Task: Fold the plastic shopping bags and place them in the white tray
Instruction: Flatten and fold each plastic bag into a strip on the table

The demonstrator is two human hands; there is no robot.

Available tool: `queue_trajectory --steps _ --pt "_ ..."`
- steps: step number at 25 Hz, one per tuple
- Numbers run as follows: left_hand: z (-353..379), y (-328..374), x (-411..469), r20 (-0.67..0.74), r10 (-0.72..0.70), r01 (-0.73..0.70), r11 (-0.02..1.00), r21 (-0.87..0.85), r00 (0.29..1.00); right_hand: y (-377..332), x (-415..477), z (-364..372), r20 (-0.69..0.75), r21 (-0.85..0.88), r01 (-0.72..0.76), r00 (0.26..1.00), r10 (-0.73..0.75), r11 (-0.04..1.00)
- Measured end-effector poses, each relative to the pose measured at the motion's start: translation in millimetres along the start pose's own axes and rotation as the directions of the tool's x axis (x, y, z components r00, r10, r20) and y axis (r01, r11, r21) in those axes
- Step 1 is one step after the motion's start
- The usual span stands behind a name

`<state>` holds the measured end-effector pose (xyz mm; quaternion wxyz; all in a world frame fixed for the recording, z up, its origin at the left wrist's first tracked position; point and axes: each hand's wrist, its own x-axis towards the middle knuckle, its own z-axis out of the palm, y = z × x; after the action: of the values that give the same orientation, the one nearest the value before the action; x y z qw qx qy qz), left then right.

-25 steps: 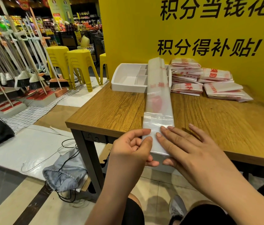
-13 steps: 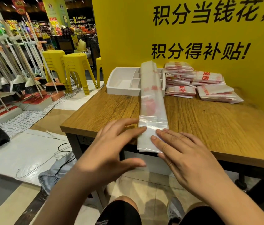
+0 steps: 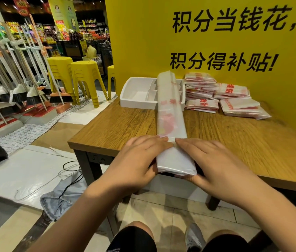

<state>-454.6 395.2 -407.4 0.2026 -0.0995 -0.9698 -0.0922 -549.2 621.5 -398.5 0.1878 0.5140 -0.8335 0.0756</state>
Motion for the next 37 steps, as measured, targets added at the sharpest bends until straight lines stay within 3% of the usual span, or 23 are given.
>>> queue_trajectory --steps 6,10,18,23,27,30,34,37 --pt "-2.1 -2.0 -11.4 -0.08 0.078 -0.088 0.988 -0.13 0.994 -1.7 -11.1 2.2 -0.122 0.138 0.058 0.992 -0.041 0.989" --pt "2.4 -1.0 -14.5 -0.195 0.021 -0.072 0.962 -0.263 0.981 0.5 -15.6 4.0 -0.178 0.229 0.065 0.984 -0.024 0.971" --pt "8.3 8.1 -11.2 -0.202 -0.077 0.016 0.957 -0.289 0.976 -2.5 -2.6 -10.3 -0.079 0.395 -0.038 0.994 0.075 0.918" --pt "-0.3 19.5 -4.4 -0.207 -0.28 0.192 0.912 -0.361 0.938 -1.9 15.5 -18.6 0.042 0.577 -0.173 0.982 0.183 0.798" --pt "-7.9 32.9 2.1 -0.096 -0.433 0.359 0.836 -0.415 0.896 -0.1 33.2 -25.5 0.237 0.51 -0.341 0.938 0.252 0.79" --pt "-8.1 41.2 8.7 -0.094 -0.512 0.433 0.798 -0.418 0.854 -1.3 44.3 -31.5 0.318 0.465 -0.426 0.899 0.302 0.776" --pt "-5.3 45.8 15.6 -0.106 -0.564 0.487 0.781 -0.391 0.819 -6.3 59.1 -26.7 0.307 0.382 -0.528 0.847 0.435 0.759" --pt "-5.2 52.7 21.8 -0.083 -0.574 0.539 0.802 -0.256 0.815 -18.2 61.8 -20.2 0.225 0.304 -0.582 0.813 0.537 0.755"
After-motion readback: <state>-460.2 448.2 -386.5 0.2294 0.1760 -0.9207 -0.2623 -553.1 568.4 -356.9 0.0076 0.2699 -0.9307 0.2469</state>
